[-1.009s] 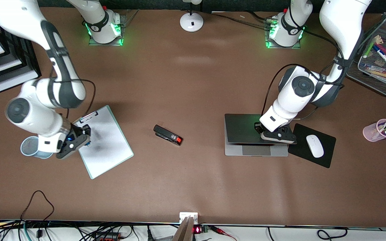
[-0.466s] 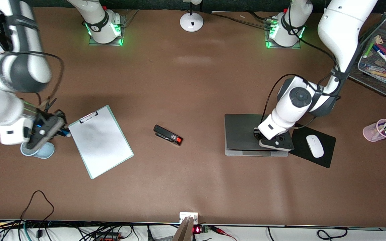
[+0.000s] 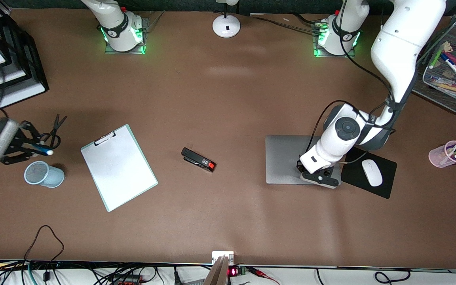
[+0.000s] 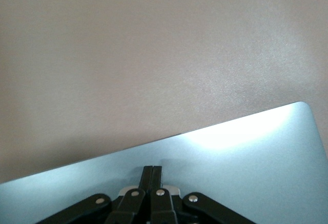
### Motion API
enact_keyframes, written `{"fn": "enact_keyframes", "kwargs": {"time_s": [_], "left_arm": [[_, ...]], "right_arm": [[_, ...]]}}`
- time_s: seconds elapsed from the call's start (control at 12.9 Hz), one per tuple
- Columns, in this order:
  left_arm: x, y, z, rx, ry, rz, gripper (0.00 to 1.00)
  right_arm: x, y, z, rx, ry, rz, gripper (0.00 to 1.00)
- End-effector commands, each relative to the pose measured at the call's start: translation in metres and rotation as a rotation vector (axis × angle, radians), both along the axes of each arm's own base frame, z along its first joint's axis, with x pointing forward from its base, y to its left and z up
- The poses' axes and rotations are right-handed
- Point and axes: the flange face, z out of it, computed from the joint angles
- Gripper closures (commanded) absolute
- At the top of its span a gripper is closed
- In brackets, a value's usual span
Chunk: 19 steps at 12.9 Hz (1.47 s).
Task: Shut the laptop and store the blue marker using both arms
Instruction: 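Drop the marker into the blue cup while the left gripper presses the lid shut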
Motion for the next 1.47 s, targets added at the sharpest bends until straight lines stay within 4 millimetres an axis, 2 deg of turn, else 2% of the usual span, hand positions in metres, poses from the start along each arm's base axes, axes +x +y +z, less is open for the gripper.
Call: {"fn": "enact_keyframes", "kwargs": {"time_s": [0.0, 0.16, 0.31, 0.47, 0.54, 0.62, 0.78, 1.01, 1.09, 1.16, 1.24, 1.32, 1.4], "left_arm": [[0.008, 0.002, -0.022, -0.015, -0.036, -0.027, 1.00], [0.009, 0.003, -0.022, -0.013, -0.036, -0.029, 1.00], [0.009, 0.004, -0.021, -0.012, -0.038, -0.028, 1.00], [0.011, 0.006, -0.015, -0.012, -0.045, -0.022, 1.00], [0.012, 0.008, -0.006, -0.002, -0.048, -0.021, 1.00], [0.008, 0.010, 0.010, 0.039, -0.018, -0.027, 1.00], [0.001, 0.006, 0.057, 0.146, 0.061, -0.061, 1.00], [-0.023, -0.008, 0.123, 0.251, 0.163, -0.061, 0.97], [-0.031, -0.009, 0.145, 0.293, 0.190, -0.056, 0.85], [-0.035, -0.010, 0.172, 0.322, 0.217, -0.044, 0.55], [-0.043, -0.015, 0.188, 0.322, 0.266, -0.032, 0.20], [-0.047, -0.018, 0.214, 0.328, 0.276, -0.022, 0.00], [-0.051, -0.023, 0.234, 0.335, 0.277, -0.016, 0.00]], "right_arm": [[-0.014, -0.043, 0.018, 0.114, -0.061, 0.111, 1.00], [-0.025, -0.075, 0.005, 0.212, -0.118, 0.196, 1.00], [-0.032, -0.112, -0.026, 0.272, -0.180, 0.259, 1.00], [-0.036, -0.132, -0.047, 0.340, -0.233, 0.285, 1.00], [-0.039, -0.141, -0.061, 0.369, -0.243, 0.287, 1.00], [-0.037, -0.144, -0.074, 0.403, -0.282, 0.308, 1.00], [-0.032, -0.147, -0.099, 0.461, -0.336, 0.307, 1.00], [-0.018, -0.149, -0.108, 0.467, -0.391, 0.311, 1.00], [-0.010, -0.152, -0.109, 0.478, -0.432, 0.318, 1.00], [-0.004, -0.155, -0.115, 0.483, -0.448, 0.322, 1.00], [-0.002, -0.157, -0.128, 0.495, -0.439, 0.317, 1.00], [-0.005, -0.166, -0.139, 0.502, -0.437, 0.299, 1.00], [-0.005, -0.168, -0.147, 0.524, -0.451, 0.284, 1.00]]}}
